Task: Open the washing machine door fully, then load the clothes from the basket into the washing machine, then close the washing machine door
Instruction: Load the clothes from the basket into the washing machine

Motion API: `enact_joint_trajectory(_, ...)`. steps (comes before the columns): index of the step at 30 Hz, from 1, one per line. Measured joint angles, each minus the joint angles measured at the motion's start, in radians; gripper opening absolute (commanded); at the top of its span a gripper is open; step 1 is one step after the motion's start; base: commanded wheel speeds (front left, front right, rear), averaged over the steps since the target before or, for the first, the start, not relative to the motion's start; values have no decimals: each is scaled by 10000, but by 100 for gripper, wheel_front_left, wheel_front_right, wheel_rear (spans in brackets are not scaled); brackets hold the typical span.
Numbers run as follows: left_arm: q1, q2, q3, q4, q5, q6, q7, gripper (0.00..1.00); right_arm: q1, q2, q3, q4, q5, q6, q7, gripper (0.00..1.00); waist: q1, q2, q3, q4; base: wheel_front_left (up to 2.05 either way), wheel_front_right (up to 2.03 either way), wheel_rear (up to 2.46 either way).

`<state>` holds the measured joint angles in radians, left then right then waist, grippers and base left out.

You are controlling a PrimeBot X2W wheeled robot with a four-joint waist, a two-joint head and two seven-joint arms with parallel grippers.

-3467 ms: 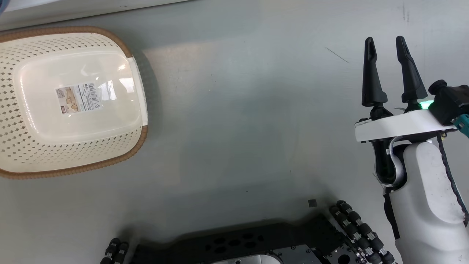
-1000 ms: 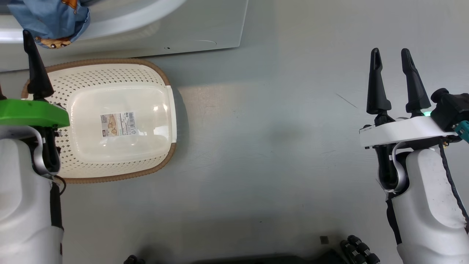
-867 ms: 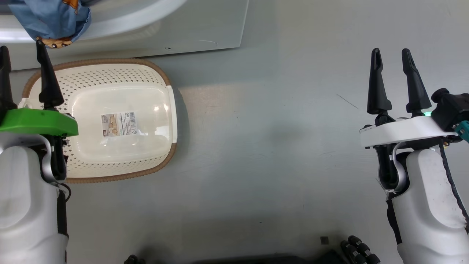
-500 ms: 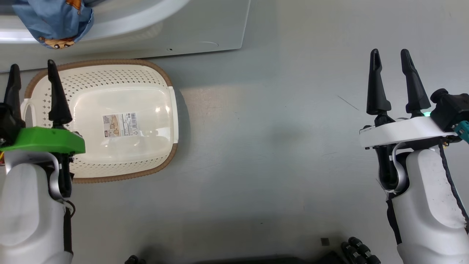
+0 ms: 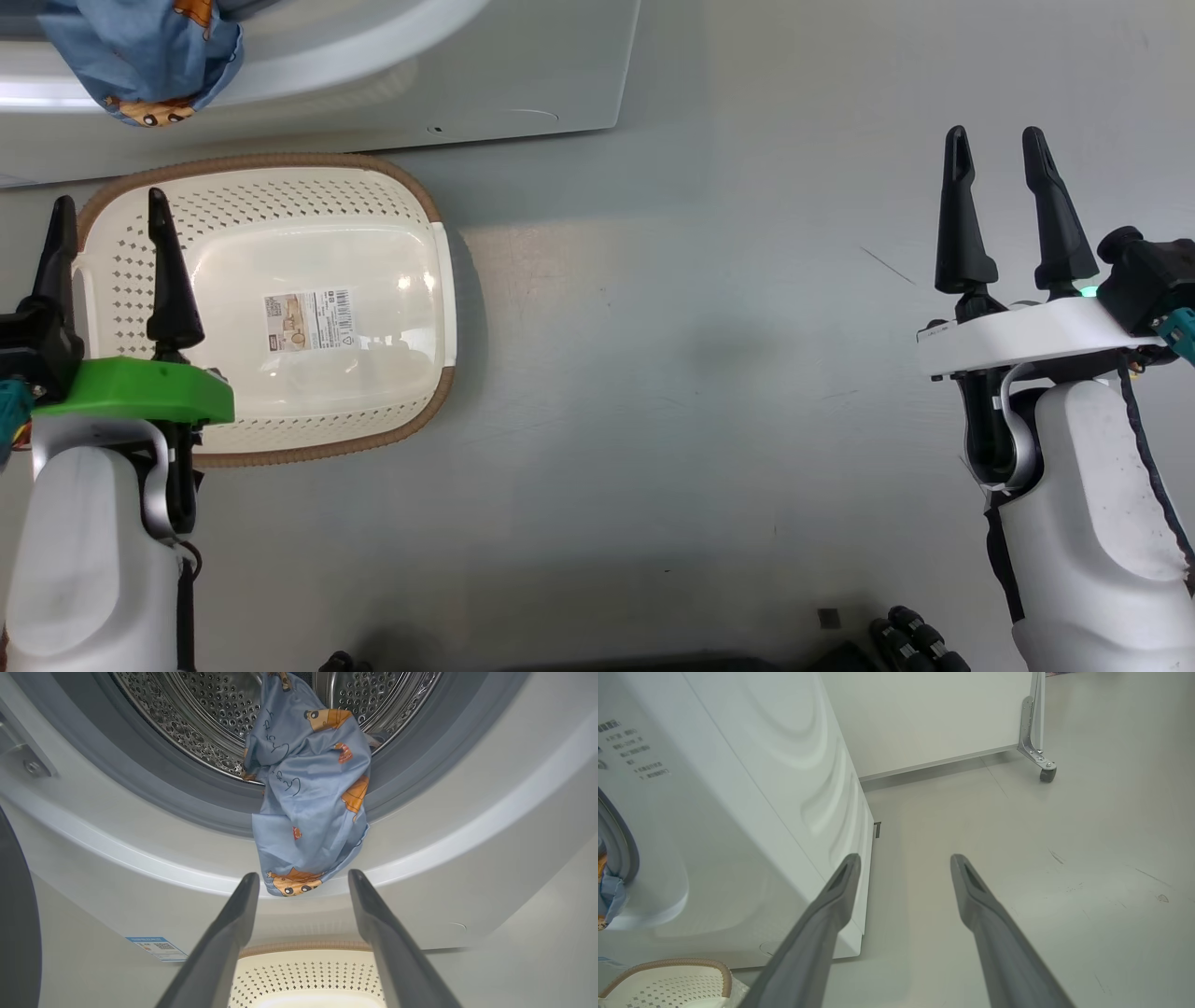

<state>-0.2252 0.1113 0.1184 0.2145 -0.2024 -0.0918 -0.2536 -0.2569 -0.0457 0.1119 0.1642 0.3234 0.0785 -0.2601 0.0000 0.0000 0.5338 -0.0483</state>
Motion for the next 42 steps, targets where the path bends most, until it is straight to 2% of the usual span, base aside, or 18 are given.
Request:
enact_joint_trajectory(29, 199, -263, 128, -291, 86, 54, 0, 100, 34, 0, -12, 201, -554, 27, 0, 100, 0, 0, -115, 27, 0, 0, 0)
enact_joint_trajectory(42, -303, -75, 161, 63, 67, -44, 0, 100, 34, 0, 167, 236, -412, 27, 0, 100, 0, 0, -149, -132, 0, 0, 0)
